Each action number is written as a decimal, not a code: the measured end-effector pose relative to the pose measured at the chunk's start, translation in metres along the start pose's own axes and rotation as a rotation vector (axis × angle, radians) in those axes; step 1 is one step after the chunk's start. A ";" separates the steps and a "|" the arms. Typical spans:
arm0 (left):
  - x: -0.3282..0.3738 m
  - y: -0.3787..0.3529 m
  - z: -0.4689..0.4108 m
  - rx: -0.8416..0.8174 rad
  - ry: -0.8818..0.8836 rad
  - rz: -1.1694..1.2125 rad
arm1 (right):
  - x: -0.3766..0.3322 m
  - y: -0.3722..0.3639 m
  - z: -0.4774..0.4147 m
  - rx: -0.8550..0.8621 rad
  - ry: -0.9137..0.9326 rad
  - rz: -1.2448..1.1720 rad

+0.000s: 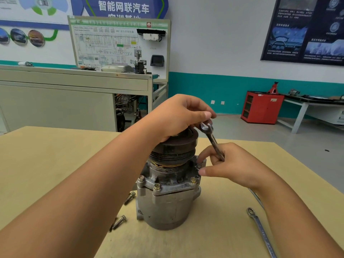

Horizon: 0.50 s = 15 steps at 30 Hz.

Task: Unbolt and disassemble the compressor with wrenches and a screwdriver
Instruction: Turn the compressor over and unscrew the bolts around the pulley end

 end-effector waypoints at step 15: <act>0.011 -0.005 0.004 -0.045 -0.067 -0.134 | -0.010 0.028 0.008 0.185 0.086 -0.397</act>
Point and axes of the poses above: each hand's wrist, its own z-axis away from the middle knuckle, its own y-axis out of the back of the hand, x = y × z, the point moved 7 cm from there along -z, towards the middle knuckle, and after that the axes turned 2 degrees about y, right-handed, at the moved point
